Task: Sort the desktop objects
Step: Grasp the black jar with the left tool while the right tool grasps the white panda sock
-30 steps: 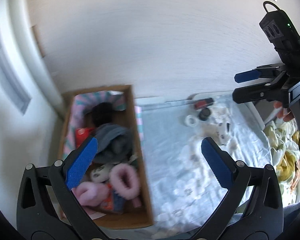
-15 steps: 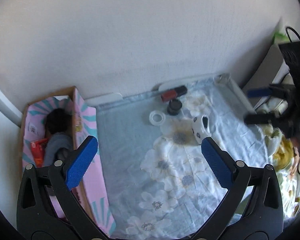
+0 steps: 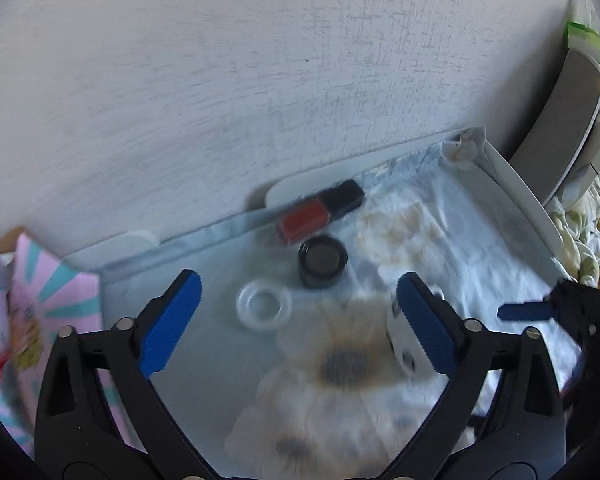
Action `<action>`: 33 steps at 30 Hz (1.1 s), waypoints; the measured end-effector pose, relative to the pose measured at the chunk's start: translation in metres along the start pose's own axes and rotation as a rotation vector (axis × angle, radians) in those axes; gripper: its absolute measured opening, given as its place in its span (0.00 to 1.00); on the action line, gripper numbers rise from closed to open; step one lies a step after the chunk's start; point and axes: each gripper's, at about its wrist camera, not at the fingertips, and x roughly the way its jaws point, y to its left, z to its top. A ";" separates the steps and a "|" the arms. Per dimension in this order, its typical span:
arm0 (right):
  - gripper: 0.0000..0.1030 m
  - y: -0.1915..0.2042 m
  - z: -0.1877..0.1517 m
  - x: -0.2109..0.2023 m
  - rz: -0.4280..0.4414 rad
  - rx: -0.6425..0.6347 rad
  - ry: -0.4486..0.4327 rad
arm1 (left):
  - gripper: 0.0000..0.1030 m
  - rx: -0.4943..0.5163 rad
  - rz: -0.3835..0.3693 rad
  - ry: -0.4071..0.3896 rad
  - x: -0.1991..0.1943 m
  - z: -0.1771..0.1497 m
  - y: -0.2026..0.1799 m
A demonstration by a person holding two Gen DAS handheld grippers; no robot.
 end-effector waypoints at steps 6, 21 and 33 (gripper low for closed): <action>0.84 0.011 0.004 0.008 -0.045 -0.069 -0.121 | 0.64 0.008 -0.009 0.039 0.042 0.000 -0.009; 0.29 0.022 0.011 0.023 -0.086 -0.159 -0.136 | 0.32 -0.022 -0.060 0.027 0.056 -0.003 -0.010; 0.27 0.018 0.015 0.006 -0.080 -0.150 -0.134 | 0.32 -0.057 -0.073 0.028 0.026 -0.002 0.001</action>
